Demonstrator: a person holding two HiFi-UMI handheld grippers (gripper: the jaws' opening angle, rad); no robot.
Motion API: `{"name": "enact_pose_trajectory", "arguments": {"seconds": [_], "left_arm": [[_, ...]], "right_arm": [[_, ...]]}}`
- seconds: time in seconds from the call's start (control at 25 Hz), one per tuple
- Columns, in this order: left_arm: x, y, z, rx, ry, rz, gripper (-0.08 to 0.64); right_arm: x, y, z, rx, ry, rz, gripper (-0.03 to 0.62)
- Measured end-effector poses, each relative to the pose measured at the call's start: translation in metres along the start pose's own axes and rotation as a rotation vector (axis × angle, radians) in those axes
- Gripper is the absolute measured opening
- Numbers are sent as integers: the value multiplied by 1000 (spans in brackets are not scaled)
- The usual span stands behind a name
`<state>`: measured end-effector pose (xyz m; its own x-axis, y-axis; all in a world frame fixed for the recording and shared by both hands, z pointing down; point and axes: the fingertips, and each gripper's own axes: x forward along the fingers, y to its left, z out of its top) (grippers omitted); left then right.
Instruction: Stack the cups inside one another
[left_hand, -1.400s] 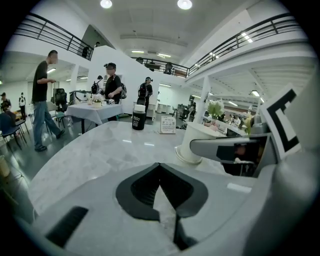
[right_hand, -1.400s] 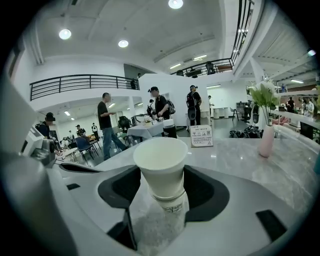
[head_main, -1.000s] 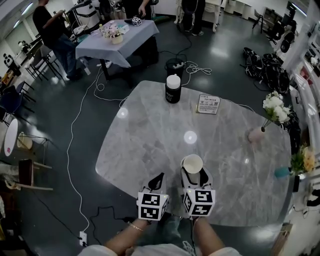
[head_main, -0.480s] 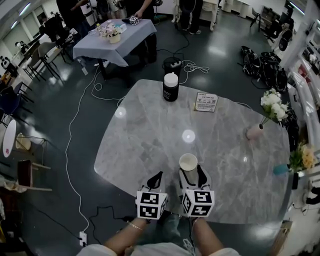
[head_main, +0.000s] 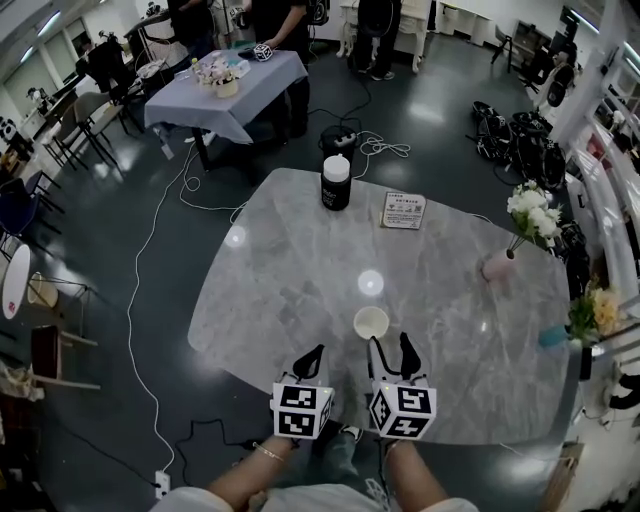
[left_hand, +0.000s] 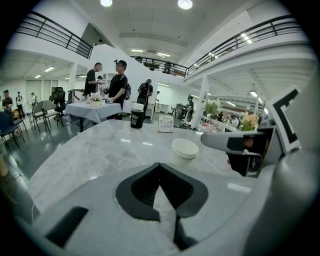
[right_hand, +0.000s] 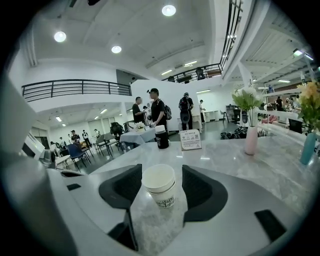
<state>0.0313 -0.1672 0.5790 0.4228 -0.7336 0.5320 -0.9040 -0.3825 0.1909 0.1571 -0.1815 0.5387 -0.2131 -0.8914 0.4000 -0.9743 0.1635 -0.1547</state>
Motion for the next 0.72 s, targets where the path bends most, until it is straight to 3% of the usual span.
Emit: {"name": "enact_pose_trajectory", "arguments": {"seconds": [0.12, 0.24, 0.44, 0.72], "left_arm": [[-4, -3, 7, 4, -16, -3, -5], [-7, -6, 15, 10, -36, -9, -5], [-13, -15, 29, 25, -69, -20, -5], [-23, -23, 49, 53, -114, -33, -5]], "right_arm": [[-11, -5, 11, 0, -35, -13, 243], [-23, -12, 22, -9, -72, -42, 136], [-40, -24, 34, -6, -102, -74, 65], [-63, -31, 47, 2, -130, -86, 29]]}}
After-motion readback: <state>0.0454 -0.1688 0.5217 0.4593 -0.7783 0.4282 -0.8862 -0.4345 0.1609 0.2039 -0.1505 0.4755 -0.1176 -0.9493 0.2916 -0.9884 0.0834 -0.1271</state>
